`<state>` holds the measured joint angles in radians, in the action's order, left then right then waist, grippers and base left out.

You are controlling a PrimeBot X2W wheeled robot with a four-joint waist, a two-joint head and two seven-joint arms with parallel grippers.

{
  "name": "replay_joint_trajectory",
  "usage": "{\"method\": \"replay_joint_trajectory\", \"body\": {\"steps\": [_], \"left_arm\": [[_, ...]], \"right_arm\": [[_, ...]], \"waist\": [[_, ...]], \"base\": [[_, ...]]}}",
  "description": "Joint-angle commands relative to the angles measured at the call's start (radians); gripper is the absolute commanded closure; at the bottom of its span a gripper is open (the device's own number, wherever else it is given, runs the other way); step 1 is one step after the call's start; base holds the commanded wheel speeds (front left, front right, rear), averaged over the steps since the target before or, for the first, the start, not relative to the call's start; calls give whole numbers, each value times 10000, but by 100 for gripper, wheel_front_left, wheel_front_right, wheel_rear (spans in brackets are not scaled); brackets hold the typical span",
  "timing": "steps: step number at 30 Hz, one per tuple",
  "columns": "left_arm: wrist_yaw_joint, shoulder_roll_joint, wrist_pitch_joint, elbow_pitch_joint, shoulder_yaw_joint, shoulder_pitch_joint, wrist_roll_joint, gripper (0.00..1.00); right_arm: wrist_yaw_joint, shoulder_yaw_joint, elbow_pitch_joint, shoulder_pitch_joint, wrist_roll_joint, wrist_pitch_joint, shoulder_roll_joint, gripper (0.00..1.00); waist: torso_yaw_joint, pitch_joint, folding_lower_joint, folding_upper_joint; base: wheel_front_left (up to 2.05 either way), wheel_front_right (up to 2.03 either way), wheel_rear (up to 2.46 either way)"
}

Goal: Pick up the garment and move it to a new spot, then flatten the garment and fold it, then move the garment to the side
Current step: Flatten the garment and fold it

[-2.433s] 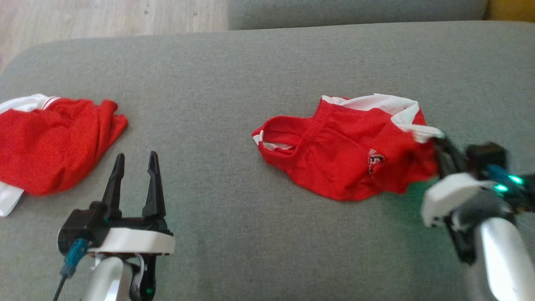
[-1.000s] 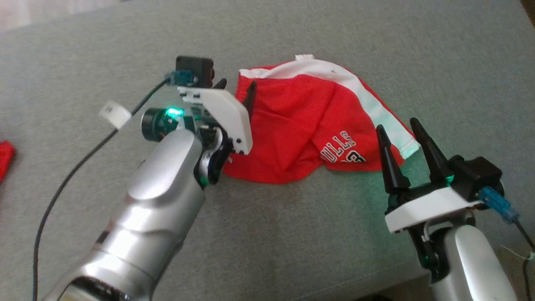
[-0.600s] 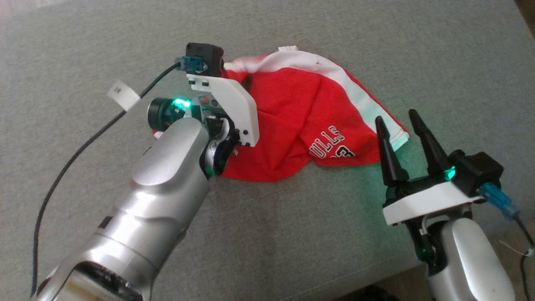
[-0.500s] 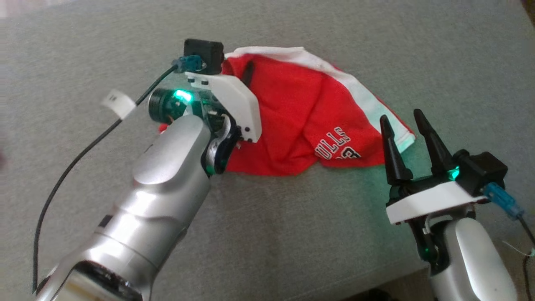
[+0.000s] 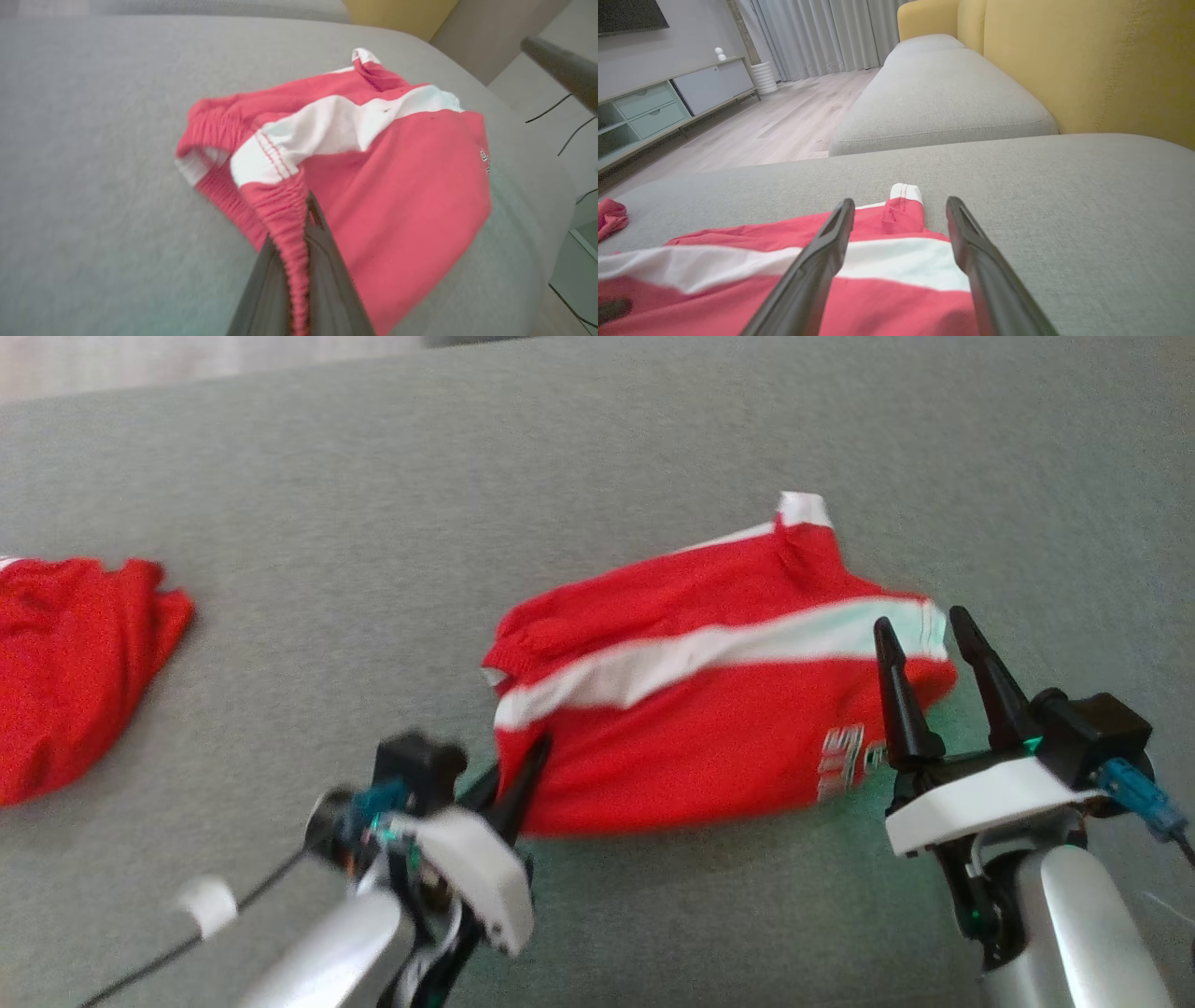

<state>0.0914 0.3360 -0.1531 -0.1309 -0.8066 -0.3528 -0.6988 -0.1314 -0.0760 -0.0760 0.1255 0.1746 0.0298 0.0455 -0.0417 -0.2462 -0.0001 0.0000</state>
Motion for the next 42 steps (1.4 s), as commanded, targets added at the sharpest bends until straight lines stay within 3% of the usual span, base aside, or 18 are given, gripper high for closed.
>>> {"method": "replay_joint_trajectory", "body": {"steps": [1, 2, 3, 10, 14, 18, 21, 33, 42], "left_arm": [[200, 317, -156, 568, 269, -19, -5, 100], [306, 480, -321, 720, 192, 235, -13, 64], [441, 618, -449, 823, 154, 450, -15, 0], [1025, 869, -483, 1250, 385, 1196, -282, 0], [1172, 727, 1063, 1392, 1256, 1548, -508, 0], [982, 681, 3168, 974, 2116, 1775, -418, 0], [812, 661, 3978, 490, 2610, 1740, -57, 0], [73, -55, 4146, -863, 5073, 2480, 763, 0], [-280, -331, 4148, -1263, 5316, 2751, 1127, 0]], "right_arm": [[7, -158, 437, 62, -36, -47, 47, 0], [7, -133, 445, 37, -28, -81, 47, 0], [7, -126, 449, 14, -21, -112, 47, 0], [7, -85, 463, -93, 12, -249, 47, 0], [7, 171, 456, -292, 56, -257, 47, 0], [7, 488, 480, -600, 5, -374, 47, 0], [7, 699, 503, -810, -121, -569, 47, 0], [7, 521, 287, -1083, -210, -1139, 79, 0], [7, 466, 257, -1168, -34, -1277, 66, 0]], "waist": [[381, 301, 1, 0], [465, 352, 1, 0], [522, 403, 1, 0], [628, 739, 1, 0], [514, 1047, 1, 0], [334, 1363, 1, 0], [226, 1620, 1, 0], [-186, 2360, 1, 0], [-190, 2320, 1, 0]], "base": [[0, 0, 0], [0, 0, 0], [0, 0, 0], [0, 0, 0], [0, 0, 0], [0, 0, 0], [0, 0, 0], [0, 0, 0], [0, 0, 0]]}}
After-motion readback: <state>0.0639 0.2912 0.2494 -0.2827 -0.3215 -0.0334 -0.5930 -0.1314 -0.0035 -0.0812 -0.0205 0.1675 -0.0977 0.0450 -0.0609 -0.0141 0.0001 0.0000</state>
